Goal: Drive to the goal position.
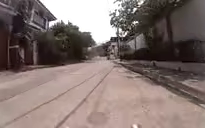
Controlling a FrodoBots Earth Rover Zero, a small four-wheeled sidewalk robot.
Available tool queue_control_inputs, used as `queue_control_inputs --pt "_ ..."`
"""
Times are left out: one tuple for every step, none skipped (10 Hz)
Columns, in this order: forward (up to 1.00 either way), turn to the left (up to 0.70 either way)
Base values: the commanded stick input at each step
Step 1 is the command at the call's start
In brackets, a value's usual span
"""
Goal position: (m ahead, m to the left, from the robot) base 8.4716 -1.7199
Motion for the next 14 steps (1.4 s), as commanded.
queue_control_inputs --pt "1.00 0.02" --pt "1.00 0.02" --pt "1.00 0.02" --pt "1.00 0.02" --pt "1.00 0.02" --pt "1.00 0.02" --pt "1.00 0.02" --pt "1.00 0.02" --pt "1.00 0.02" --pt "1.00 0.02" --pt "1.00 0.02" --pt "1.00 0.02" --pt "1.00 0.02" --pt "1.00 0.02"
